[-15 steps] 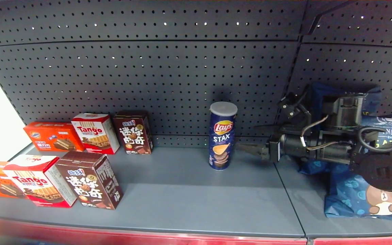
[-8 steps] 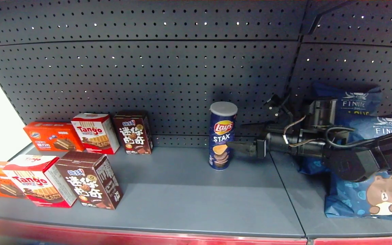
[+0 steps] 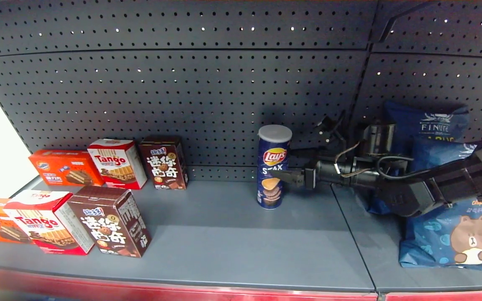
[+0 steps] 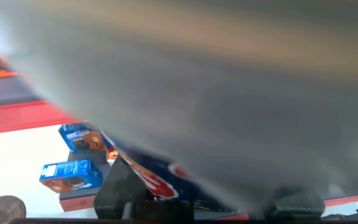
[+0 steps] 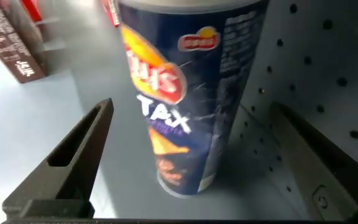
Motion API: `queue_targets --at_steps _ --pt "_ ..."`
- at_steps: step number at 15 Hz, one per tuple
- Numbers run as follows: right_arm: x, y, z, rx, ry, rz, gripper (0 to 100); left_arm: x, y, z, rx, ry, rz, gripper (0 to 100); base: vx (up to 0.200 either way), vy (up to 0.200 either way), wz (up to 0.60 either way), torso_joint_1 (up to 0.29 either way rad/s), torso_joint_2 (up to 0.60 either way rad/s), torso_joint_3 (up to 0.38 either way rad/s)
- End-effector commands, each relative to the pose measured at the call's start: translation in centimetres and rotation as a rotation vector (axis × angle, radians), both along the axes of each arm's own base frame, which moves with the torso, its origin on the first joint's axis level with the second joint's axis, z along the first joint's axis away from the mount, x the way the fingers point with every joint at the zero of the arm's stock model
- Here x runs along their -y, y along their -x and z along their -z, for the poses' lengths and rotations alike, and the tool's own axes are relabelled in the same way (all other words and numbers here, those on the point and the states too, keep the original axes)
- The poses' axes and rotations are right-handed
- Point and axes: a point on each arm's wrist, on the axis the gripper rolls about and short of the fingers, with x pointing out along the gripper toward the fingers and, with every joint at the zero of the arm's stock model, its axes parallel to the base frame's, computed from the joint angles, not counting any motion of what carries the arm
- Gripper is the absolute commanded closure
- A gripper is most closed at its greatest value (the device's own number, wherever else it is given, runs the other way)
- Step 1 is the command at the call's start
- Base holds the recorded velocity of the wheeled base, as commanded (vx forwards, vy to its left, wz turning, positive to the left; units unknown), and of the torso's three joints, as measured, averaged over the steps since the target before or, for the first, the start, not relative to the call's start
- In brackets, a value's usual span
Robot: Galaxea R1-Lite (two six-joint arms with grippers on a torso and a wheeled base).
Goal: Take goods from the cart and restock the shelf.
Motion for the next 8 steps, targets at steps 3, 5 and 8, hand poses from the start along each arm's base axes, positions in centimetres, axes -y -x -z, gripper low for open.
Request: queue_targets --at_steps 3,5,8 --pt "-0.7 -0.9 0.9 -0.008 0.000 -0.030 0 0.0 0.0 0.0 -0.003 0.000 0.000 100 0.000 0.000 0.00 0.000 0.00 0.000" --pt "-1.1 -1.1 1.3 -0.008 -0.002 -0.039 0 0.0 0.0 0.0 -0.003 0.000 -0.002 100 0.000 0.000 0.00 0.000 0.00 0.000" --pt "-1.6 -1.5 2.2 -0.020 0.004 -0.050 0 0.0 0.0 0.0 0.000 0.000 -0.002 100 0.000 0.000 0.00 0.000 0.00 0.000"
